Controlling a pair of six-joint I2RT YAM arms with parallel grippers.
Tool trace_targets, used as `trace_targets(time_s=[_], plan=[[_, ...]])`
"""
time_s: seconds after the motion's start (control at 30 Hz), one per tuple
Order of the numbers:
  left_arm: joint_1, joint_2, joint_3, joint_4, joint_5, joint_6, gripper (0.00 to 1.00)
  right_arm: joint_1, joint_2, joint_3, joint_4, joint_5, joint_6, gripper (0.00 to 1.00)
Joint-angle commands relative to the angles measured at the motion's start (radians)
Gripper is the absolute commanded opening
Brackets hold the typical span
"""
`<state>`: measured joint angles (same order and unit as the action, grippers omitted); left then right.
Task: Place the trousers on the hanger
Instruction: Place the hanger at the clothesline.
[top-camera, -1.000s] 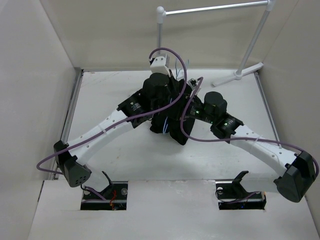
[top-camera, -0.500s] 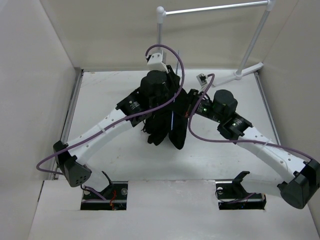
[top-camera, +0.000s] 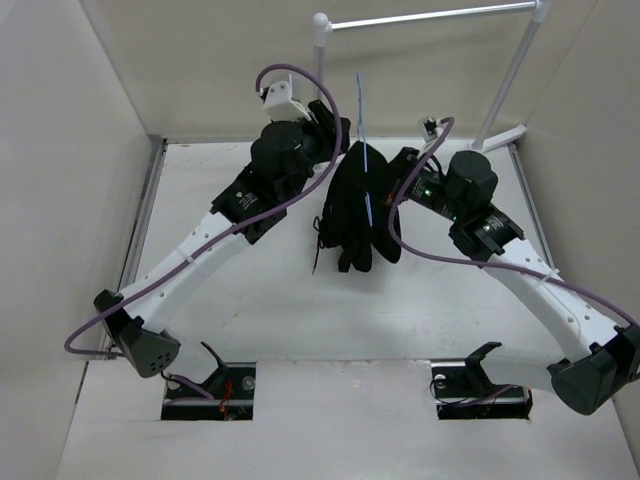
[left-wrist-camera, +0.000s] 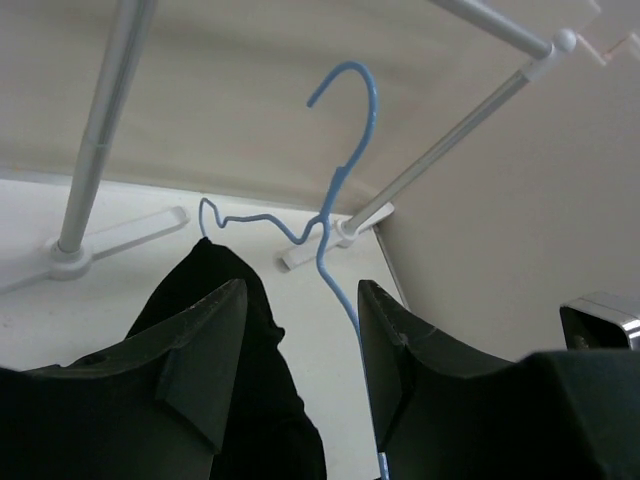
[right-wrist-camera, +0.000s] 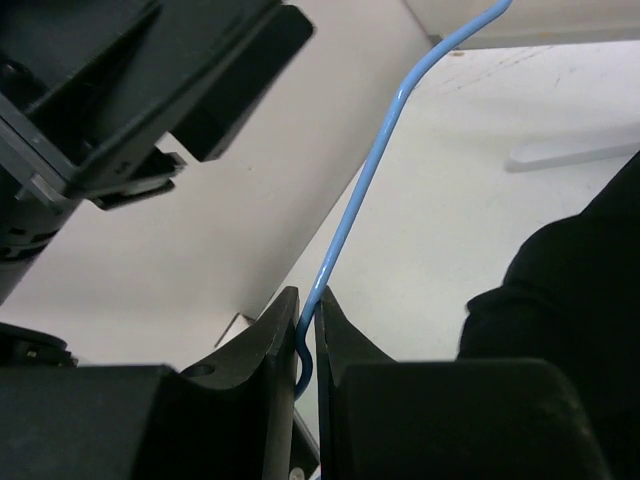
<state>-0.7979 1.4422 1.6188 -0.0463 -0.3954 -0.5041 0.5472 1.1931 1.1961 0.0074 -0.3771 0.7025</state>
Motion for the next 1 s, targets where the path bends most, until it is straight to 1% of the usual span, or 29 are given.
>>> trace_targets(time_s=[0.0, 0.1, 0.2, 0.43, 0.53, 0.63, 0.8, 0.97], plan=[[0.033, -0.081, 0.049, 0.054, 0.018, -0.019, 0.46, -0.023, -0.009, 0.085, 0.130, 0.003, -0.049, 0.00], [0.070, -0.111, 0.036, 0.040, 0.027, -0.034, 0.46, -0.072, 0.002, 0.140, 0.140, -0.014, -0.067, 0.00], [0.107, -0.144, -0.012, 0.004, 0.047, -0.065, 0.46, -0.144, 0.026, 0.216, 0.125, -0.032, -0.089, 0.00], [0.212, -0.195, -0.271, -0.108, 0.130, -0.201, 0.46, -0.321, 0.097, 0.370, 0.103, -0.049, -0.112, 0.00], [0.246, -0.204, -0.376, -0.118, 0.176, -0.238, 0.47, -0.388, 0.140, 0.430, 0.092, -0.049, -0.115, 0.00], [0.277, -0.212, -0.450, -0.103, 0.208, -0.254, 0.48, -0.450, 0.203, 0.502, 0.086, -0.063, -0.117, 0.00], [0.318, -0.206, -0.491, -0.070, 0.253, -0.254, 0.49, -0.517, 0.313, 0.606, 0.065, -0.089, -0.113, 0.00], [0.341, -0.190, -0.510, -0.055, 0.267, -0.249, 0.49, -0.550, 0.398, 0.671, 0.062, -0.121, -0.107, 0.00]])
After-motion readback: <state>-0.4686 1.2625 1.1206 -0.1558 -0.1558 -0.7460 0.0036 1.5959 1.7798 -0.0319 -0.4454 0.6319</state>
